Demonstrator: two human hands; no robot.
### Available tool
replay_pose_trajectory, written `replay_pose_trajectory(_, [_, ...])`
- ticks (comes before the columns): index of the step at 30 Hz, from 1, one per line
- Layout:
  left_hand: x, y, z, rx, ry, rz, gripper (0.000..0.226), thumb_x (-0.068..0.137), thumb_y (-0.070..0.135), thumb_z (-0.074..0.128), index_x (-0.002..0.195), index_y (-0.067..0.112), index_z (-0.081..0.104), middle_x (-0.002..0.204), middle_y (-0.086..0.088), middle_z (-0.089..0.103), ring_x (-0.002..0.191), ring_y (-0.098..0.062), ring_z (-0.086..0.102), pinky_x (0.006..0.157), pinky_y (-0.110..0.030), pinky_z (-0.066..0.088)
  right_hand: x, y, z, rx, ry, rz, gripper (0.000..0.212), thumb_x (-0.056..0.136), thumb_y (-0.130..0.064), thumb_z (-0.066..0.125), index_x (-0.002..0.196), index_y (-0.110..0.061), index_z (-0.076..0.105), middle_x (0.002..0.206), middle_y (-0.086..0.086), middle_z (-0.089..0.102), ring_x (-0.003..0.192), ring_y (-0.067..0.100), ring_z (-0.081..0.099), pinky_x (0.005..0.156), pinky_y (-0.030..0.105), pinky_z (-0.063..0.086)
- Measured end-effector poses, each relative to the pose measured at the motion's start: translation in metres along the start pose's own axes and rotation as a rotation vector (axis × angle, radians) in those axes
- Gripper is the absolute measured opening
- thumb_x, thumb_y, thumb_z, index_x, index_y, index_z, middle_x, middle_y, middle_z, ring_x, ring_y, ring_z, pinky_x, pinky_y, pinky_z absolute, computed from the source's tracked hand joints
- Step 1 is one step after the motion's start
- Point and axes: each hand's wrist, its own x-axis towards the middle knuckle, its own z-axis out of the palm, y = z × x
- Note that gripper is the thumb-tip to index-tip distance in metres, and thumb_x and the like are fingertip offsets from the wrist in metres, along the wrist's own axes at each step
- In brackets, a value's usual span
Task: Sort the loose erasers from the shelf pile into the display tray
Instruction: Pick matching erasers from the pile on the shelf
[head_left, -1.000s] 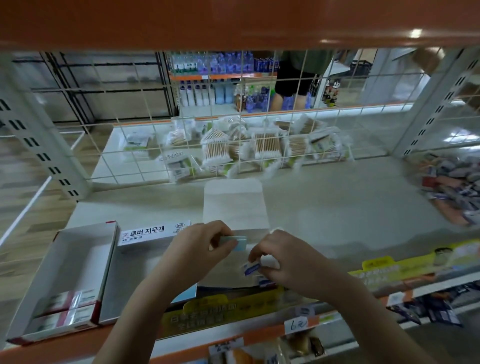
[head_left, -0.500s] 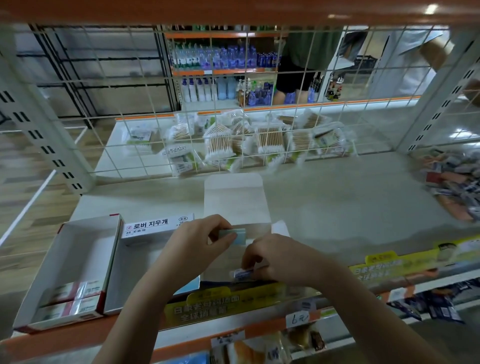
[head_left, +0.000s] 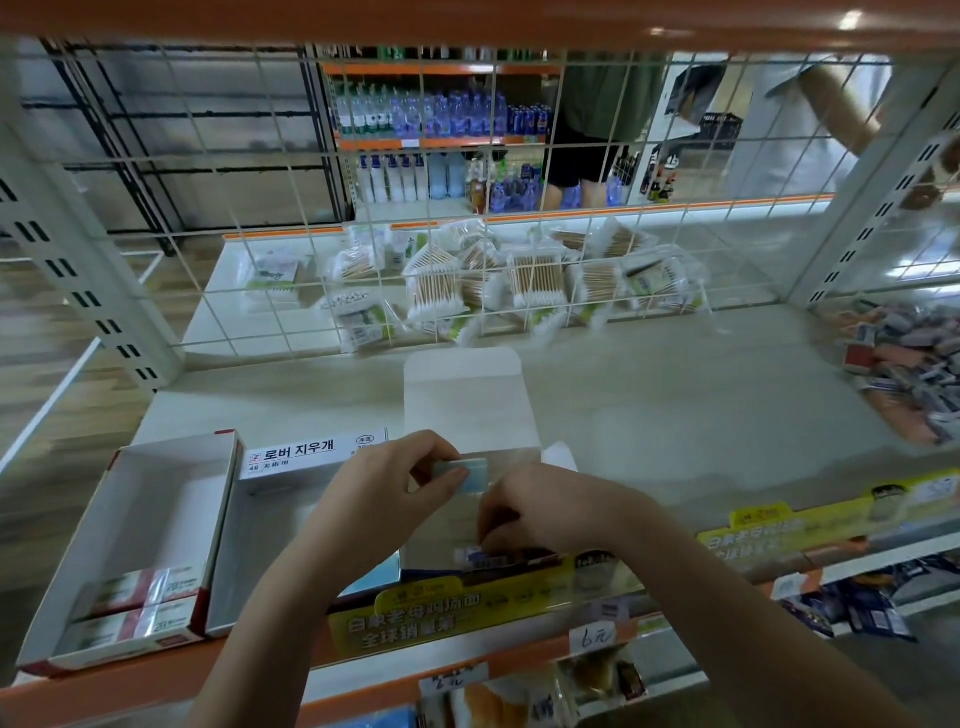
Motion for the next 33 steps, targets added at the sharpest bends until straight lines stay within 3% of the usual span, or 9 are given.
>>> replay_pose_trajectory(3, [0.001,-0.001,-0.001,-0.007,0.001,0.005,0.005,0.088,0.033,0.058,0.085,0.036,0.056,0.071,0.017,0.059,0.073,0.008,0.052,0.060,-0.009,0.039,0.002,-0.002,-0.001,-0.003,-0.022,0.018,0.025,0.092,-0.024,0.056,0.112,-0.013,0.066,0.111,0.003,0.066,0.098,0.016,0.058,0.084,0.025,0.045])
replay_pose_trajectory(13, [0.002,-0.005,-0.003,-0.009,-0.011,0.023,0.007,0.088,0.035,0.057,0.084,0.039,0.055,0.074,0.016,0.061,0.080,0.002,0.054,0.065,-0.013,0.042,0.006,-0.001,-0.005,-0.004,-0.061,0.046,0.020,0.088,-0.021,0.062,0.107,-0.013,0.066,0.108,0.004,0.066,0.094,0.018,0.060,0.081,0.026,0.047])
replay_pose_trajectory(17, [0.001,-0.006,-0.004,-0.004,-0.010,0.015,0.012,0.088,0.035,0.057,0.081,0.043,0.052,0.073,0.017,0.060,0.075,0.002,0.054,0.063,-0.011,0.041,0.006,-0.001,-0.002,-0.033,-0.038,0.037,0.020,0.088,-0.019,0.062,0.105,-0.009,0.066,0.105,0.008,0.066,0.082,0.014,0.054,0.064,0.019,0.042])
replay_pose_trajectory(21, [0.001,-0.008,-0.008,-0.005,-0.006,0.010,0.013,0.087,0.036,0.058,0.078,0.044,0.053,0.072,0.019,0.061,0.077,0.004,0.054,0.062,-0.010,0.039,0.007,-0.002,-0.001,-0.062,-0.031,0.043,0.023,0.089,-0.018,0.061,0.109,-0.008,0.065,0.109,0.008,0.065,0.094,0.022,0.060,0.075,0.027,0.045])
replay_pose_trajectory(26, [-0.005,-0.010,-0.027,-0.019,0.054,-0.007,0.017,0.085,0.031,0.062,0.077,0.044,0.056,0.068,0.021,0.059,0.072,0.011,0.052,0.060,-0.005,0.037,0.007,-0.006,-0.006,-0.050,0.025,0.008,0.023,0.091,-0.021,0.058,0.113,-0.014,0.064,0.115,0.002,0.063,0.101,0.017,0.059,0.084,0.025,0.046])
replay_pose_trajectory(33, [-0.028,-0.046,-0.059,0.082,0.078,-0.130,0.009,0.084,0.036,0.063,0.084,0.044,0.061,0.081,0.018,0.063,0.072,0.000,0.056,0.061,-0.012,0.039,0.009,-0.031,-0.022,0.010,0.186,-0.071,0.027,0.093,-0.033,0.053,0.110,-0.016,0.066,0.106,-0.003,0.065,0.094,0.011,0.058,0.085,0.025,0.048])
